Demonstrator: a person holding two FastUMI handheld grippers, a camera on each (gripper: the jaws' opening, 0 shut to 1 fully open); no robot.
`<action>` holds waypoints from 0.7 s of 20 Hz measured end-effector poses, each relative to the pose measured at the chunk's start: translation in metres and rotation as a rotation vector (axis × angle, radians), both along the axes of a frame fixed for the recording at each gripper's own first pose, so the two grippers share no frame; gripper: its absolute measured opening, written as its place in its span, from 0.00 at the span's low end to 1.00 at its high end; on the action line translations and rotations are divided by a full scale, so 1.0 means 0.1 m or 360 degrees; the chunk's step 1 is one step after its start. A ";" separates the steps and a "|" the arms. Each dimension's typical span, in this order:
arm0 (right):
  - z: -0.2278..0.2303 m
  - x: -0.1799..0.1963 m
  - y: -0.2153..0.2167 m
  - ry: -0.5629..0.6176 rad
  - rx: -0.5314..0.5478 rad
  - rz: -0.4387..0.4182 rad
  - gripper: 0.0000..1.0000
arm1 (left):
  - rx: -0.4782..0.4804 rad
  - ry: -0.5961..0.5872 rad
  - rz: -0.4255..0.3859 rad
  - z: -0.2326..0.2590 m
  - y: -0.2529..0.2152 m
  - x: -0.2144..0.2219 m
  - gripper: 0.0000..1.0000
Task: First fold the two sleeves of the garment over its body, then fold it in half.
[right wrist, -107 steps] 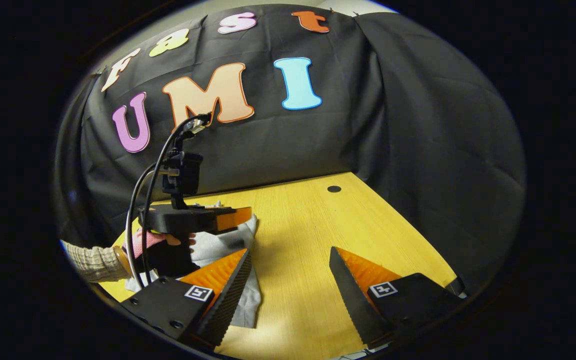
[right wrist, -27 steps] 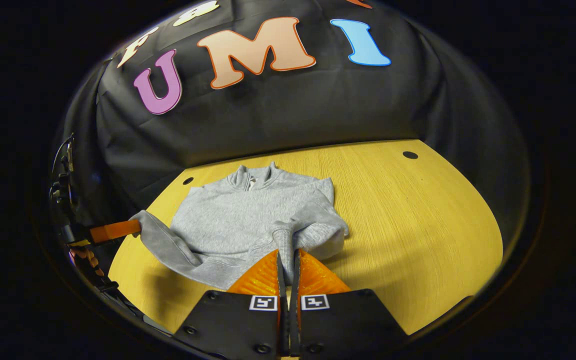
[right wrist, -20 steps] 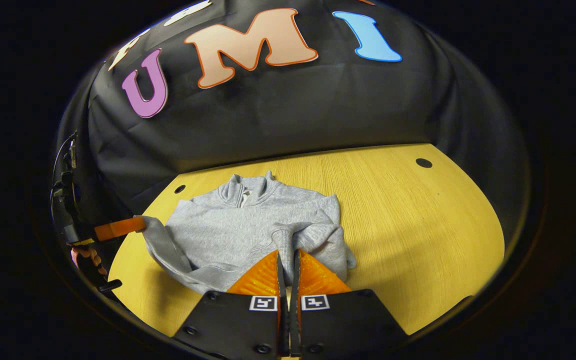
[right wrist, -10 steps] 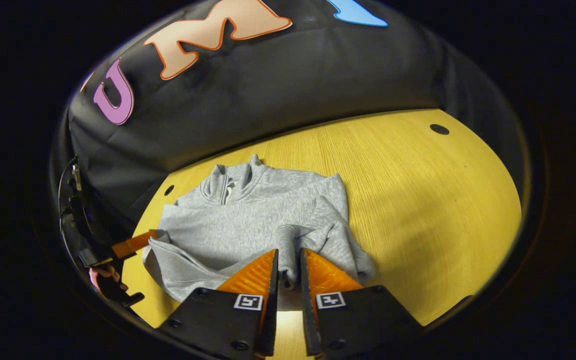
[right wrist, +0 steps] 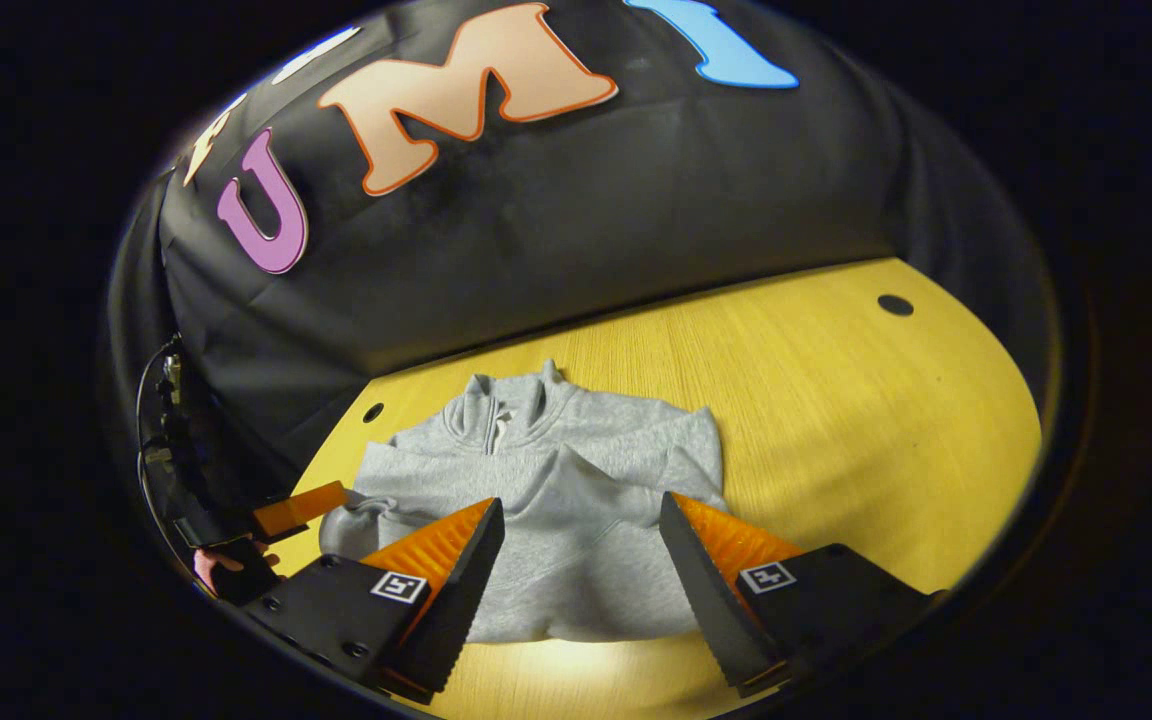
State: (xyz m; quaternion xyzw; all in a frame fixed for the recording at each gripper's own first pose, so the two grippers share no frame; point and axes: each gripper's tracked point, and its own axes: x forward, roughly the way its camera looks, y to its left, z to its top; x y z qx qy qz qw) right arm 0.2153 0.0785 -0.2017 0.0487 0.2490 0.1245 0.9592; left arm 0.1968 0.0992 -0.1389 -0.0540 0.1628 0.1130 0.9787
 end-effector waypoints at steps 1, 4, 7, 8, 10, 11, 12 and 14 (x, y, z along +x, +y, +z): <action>0.10 -0.03 -0.02 -0.0043 -0.0028 0.0000 0.97 | 0.0028 -0.0031 -0.0016 0.10 -0.01 -0.08 0.96; 0.46 -0.18 -0.05 -0.0179 -0.0074 -0.0007 0.97 | 0.0094 -0.0113 -0.0075 0.43 -0.08 -0.31 0.95; 0.67 -0.42 -0.05 -0.0241 -0.0067 -0.0035 0.98 | 0.0116 -0.0172 -0.0118 0.63 -0.20 -0.59 0.95; 0.75 -0.52 -0.03 -0.0267 -0.0070 -0.0034 0.98 | 0.0108 -0.0179 -0.0120 0.67 -0.23 -0.68 0.95; 0.84 -0.73 0.02 -0.0297 -0.0086 -0.0013 0.97 | 0.0095 -0.0188 -0.0139 0.71 -0.29 -0.85 0.95; 0.88 -0.84 0.07 -0.0305 -0.0082 0.0005 0.97 | 0.0106 -0.0187 -0.0145 0.72 -0.29 -0.95 0.95; 0.91 -0.94 0.09 -0.0320 -0.0092 0.0019 0.97 | 0.0123 -0.0185 -0.0150 0.73 -0.29 -1.03 0.95; 0.96 -1.12 0.06 -0.0344 -0.0142 0.0013 0.98 | 0.0142 -0.0184 -0.0166 0.75 -0.27 -1.24 0.95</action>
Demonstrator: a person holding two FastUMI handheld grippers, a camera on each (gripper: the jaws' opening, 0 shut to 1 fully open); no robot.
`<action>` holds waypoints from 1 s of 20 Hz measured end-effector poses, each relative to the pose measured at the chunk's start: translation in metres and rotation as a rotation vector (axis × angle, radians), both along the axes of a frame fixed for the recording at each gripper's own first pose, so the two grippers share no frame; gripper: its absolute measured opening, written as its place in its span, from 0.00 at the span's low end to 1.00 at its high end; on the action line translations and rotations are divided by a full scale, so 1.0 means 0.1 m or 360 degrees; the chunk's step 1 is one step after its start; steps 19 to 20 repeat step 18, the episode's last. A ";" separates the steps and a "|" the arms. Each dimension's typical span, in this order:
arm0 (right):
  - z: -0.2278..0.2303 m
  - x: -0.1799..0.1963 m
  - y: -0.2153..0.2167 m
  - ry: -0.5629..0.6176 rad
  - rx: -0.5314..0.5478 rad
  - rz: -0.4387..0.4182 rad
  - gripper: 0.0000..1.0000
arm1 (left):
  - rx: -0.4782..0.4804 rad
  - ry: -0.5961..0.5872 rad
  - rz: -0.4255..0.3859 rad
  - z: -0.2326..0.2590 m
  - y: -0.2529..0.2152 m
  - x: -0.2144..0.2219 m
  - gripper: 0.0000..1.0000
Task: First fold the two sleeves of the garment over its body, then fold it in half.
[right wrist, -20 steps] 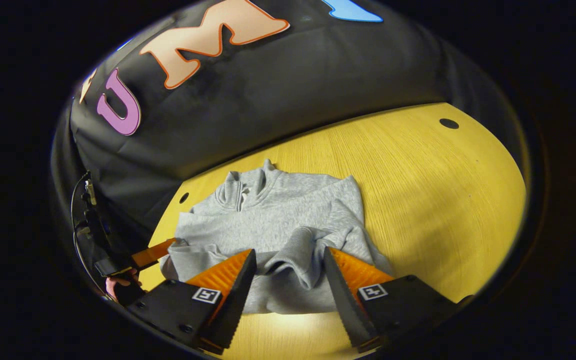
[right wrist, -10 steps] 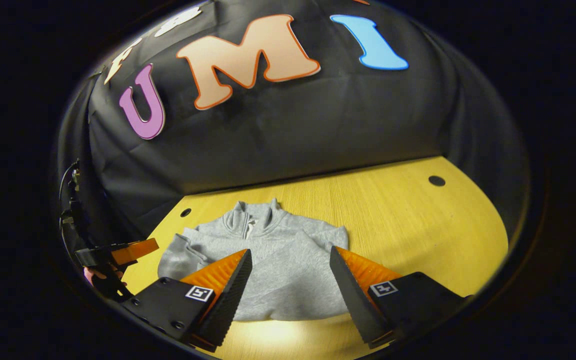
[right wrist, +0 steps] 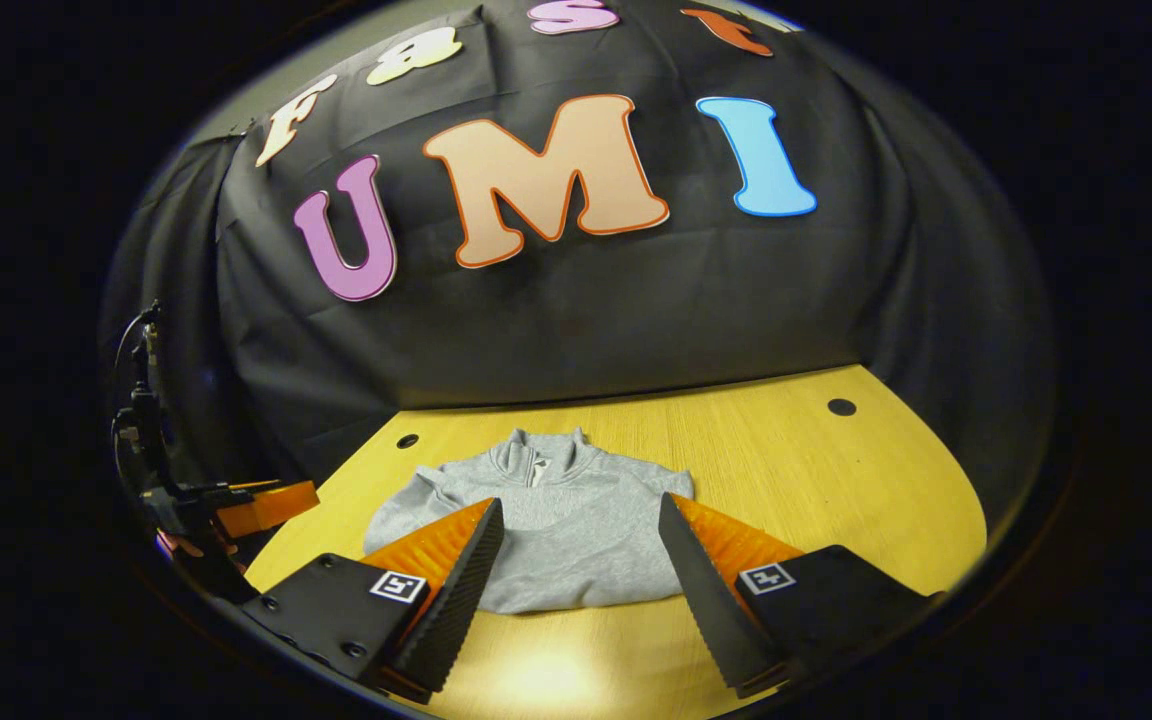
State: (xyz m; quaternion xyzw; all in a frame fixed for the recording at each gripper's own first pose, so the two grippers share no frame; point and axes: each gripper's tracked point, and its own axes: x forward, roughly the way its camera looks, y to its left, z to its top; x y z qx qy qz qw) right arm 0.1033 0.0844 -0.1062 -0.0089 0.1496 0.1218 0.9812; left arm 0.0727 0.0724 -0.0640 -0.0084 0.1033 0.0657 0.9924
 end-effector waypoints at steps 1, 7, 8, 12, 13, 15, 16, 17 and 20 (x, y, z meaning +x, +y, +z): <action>0.01 -0.11 -0.01 -0.0012 -0.0017 -0.0014 0.98 | 0.0016 0.0013 0.0003 -0.03 0.04 -0.12 0.95; -0.14 -0.74 -0.09 0.0014 0.0076 -0.0109 0.93 | 0.0087 0.0098 0.0092 -0.26 0.30 -0.64 0.95; -0.18 -0.78 -0.11 0.0033 0.0101 -0.0132 0.97 | 0.0080 0.0121 0.0101 -0.32 0.32 -0.65 0.95; -0.30 -0.86 -0.20 0.0080 0.0115 -0.0176 0.97 | 0.0018 0.0179 0.0076 -0.47 0.23 -0.67 0.95; -0.33 -0.87 -0.23 0.0091 0.0096 -0.0189 0.98 | 0.0024 0.0193 0.0057 -0.50 0.20 -0.66 0.95; -0.31 -0.88 -0.29 0.0086 0.0084 -0.0219 0.98 | 0.0039 0.0205 0.0014 -0.50 0.14 -0.64 0.95; -0.28 -0.88 -0.31 0.0077 0.0085 -0.0234 0.98 | 0.0050 0.0208 -0.0008 -0.49 0.11 -0.61 0.95; -0.26 -0.88 -0.33 0.0066 0.0085 -0.0250 0.98 | 0.0062 0.0213 -0.0031 -0.49 0.09 -0.59 0.95; -0.24 -0.89 -0.35 0.0057 0.0086 -0.0262 0.98 | 0.0075 0.0214 -0.0043 -0.48 0.08 -0.56 0.95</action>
